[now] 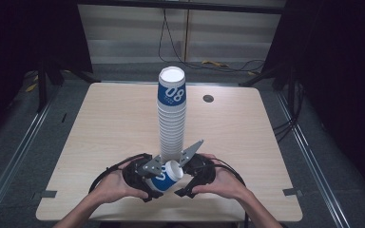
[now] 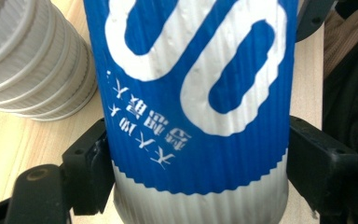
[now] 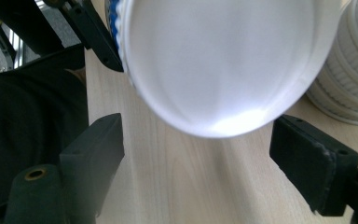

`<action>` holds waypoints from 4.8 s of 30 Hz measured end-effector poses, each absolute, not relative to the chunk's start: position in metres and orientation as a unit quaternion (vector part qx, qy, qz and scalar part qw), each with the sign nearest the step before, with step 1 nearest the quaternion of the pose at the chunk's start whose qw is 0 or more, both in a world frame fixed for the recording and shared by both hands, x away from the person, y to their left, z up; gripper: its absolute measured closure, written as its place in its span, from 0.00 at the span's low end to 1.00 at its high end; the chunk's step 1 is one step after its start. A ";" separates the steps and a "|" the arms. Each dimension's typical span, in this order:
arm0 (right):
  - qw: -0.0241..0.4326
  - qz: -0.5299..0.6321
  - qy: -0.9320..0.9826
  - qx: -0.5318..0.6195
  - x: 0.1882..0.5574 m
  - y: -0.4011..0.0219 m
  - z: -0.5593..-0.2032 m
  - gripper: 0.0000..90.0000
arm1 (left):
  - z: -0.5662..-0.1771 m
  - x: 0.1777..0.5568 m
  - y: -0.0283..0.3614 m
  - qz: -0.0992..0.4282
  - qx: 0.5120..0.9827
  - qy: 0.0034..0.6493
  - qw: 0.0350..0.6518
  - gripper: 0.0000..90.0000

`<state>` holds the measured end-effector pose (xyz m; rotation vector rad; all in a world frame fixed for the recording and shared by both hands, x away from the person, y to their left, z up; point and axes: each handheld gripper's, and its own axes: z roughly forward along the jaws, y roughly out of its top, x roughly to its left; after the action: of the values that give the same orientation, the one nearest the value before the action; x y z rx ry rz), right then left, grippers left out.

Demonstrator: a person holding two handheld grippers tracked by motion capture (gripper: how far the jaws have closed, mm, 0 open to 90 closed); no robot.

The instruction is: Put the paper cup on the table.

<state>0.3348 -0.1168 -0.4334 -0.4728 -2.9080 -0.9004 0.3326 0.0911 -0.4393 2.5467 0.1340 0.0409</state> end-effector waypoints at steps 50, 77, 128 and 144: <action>0.060 -0.304 -0.944 -0.112 0.339 -0.101 -0.422 0.32 | -0.449 0.327 0.093 0.014 0.953 -0.015 0.303 0.19; 0.052 -0.313 -0.941 -0.117 0.338 -0.113 -0.420 0.32 | -0.430 0.336 0.105 0.003 0.918 0.029 0.395 0.18; -0.002 -0.528 -0.820 -0.218 0.333 -0.166 -0.440 0.32 | -0.427 0.343 0.144 -0.004 0.803 0.152 0.576 0.17; 0.023 -0.574 -0.797 -0.185 0.328 -0.161 -0.436 0.32 | -0.423 0.338 0.140 0.010 0.795 0.146 0.589 0.17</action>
<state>0.3277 -0.1612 -0.4357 -0.5727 -2.4684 -1.7792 0.3377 0.1398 -0.4234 1.8515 0.3396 0.0227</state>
